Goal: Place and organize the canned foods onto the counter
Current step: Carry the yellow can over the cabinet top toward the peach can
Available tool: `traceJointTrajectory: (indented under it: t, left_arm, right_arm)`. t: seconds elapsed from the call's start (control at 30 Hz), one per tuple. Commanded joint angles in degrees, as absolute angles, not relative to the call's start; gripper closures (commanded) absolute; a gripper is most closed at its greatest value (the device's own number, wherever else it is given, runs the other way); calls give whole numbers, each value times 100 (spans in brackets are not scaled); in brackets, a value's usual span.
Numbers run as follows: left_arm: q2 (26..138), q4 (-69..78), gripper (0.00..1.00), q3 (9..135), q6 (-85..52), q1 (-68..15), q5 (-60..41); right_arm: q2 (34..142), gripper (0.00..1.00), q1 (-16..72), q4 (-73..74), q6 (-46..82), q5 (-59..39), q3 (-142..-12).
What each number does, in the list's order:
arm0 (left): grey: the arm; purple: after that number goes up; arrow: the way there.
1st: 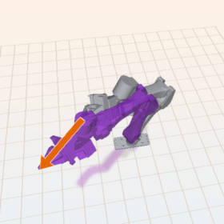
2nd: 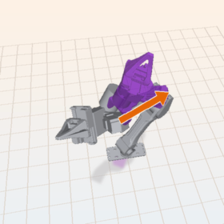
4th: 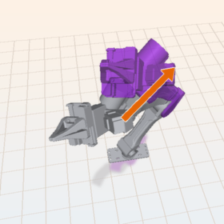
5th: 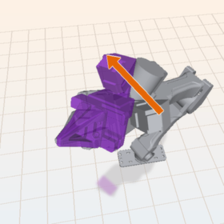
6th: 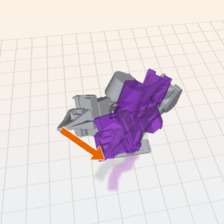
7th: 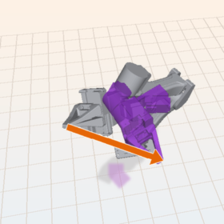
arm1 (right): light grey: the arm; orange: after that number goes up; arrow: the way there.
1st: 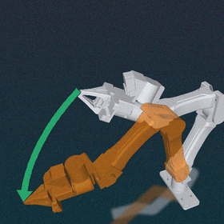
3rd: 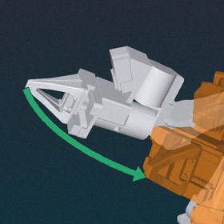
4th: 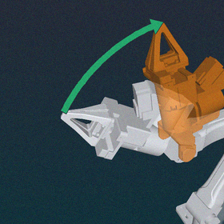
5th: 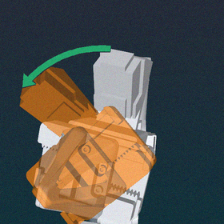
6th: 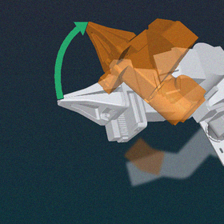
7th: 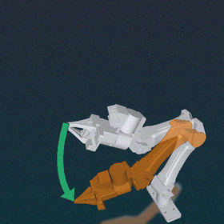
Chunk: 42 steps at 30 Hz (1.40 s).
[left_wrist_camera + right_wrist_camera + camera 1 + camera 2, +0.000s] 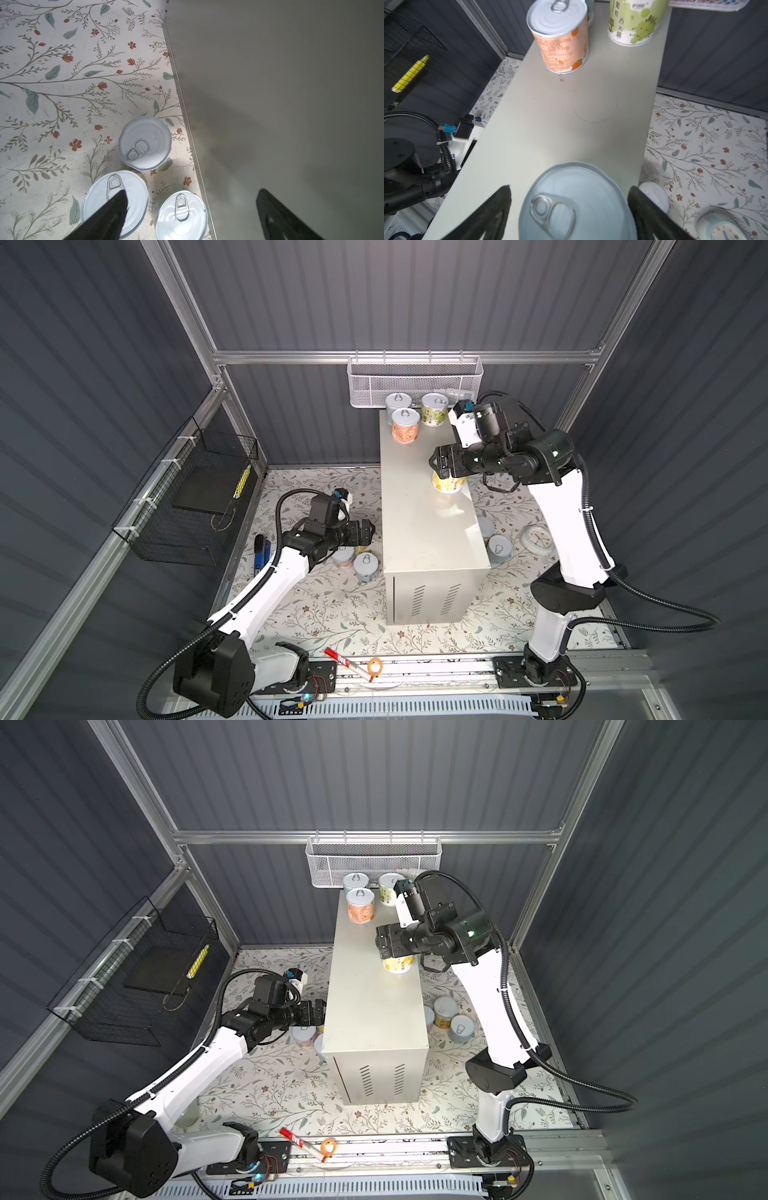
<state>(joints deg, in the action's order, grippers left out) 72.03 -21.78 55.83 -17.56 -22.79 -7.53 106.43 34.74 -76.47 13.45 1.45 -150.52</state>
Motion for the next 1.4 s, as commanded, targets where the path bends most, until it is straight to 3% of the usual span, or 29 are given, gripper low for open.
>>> traceJointTrajectory:
  t: [0.0,0.17,0.43,0.57,0.83,1.37]
  left_arm:
    - [7209,-2193,2,5636,-1662,-2255,-747]
    - [7111,-2241,2,5659,-1690,-2258,-627]
    - [6983,-2247,3,5617,-1763,-2258,-486]
    - [6976,-2160,3,5556,-1799,-2254,-504]
    - [6990,-2239,3,5657,-1715,-2252,-580]
    - [7016,-2273,3,5689,-1696,-2256,-563]
  right_arm:
    - [10396,10,3464,-7348,1205,-76,-14994]
    - [10038,10,3526,-7342,1153,216,-14717]
    - [8301,19,3924,-6166,1493,833,-11721]
    - [7931,27,3920,-5775,1627,799,-10914]
    - [8128,41,3852,-5212,1573,801,-10500]
    - [8972,40,3203,-4257,1428,389,-10869]
